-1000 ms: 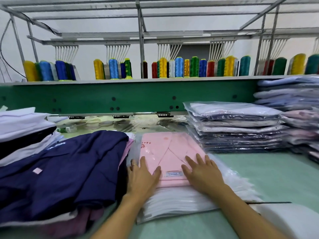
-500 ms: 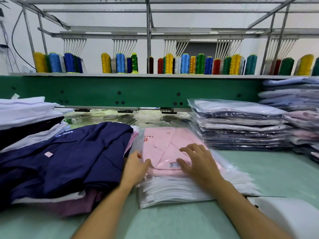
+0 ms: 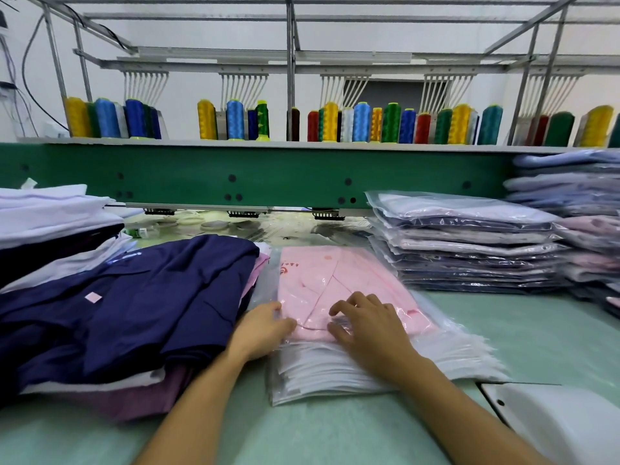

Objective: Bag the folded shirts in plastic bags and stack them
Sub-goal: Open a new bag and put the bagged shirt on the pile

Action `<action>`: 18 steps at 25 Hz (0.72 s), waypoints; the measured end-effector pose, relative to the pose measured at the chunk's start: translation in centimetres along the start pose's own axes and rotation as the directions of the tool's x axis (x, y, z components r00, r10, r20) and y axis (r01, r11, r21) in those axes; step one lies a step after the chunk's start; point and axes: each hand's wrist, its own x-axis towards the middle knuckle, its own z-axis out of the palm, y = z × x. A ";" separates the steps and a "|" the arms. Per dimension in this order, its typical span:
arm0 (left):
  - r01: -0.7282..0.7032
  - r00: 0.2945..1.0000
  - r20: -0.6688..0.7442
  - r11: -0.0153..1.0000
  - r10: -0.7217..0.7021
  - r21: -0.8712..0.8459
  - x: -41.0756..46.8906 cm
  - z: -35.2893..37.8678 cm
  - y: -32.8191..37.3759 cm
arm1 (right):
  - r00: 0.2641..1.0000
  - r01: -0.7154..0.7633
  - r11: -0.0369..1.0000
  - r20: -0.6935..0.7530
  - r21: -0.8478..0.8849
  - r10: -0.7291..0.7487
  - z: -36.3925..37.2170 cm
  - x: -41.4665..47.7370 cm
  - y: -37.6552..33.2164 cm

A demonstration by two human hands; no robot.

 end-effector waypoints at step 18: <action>0.169 0.985 0.126 0.501 -0.119 -0.849 0.7 0.2 0.5 | 0.777 0.431 0.896 -0.460 -0.110 -0.430 -0.4 1.4 -6.4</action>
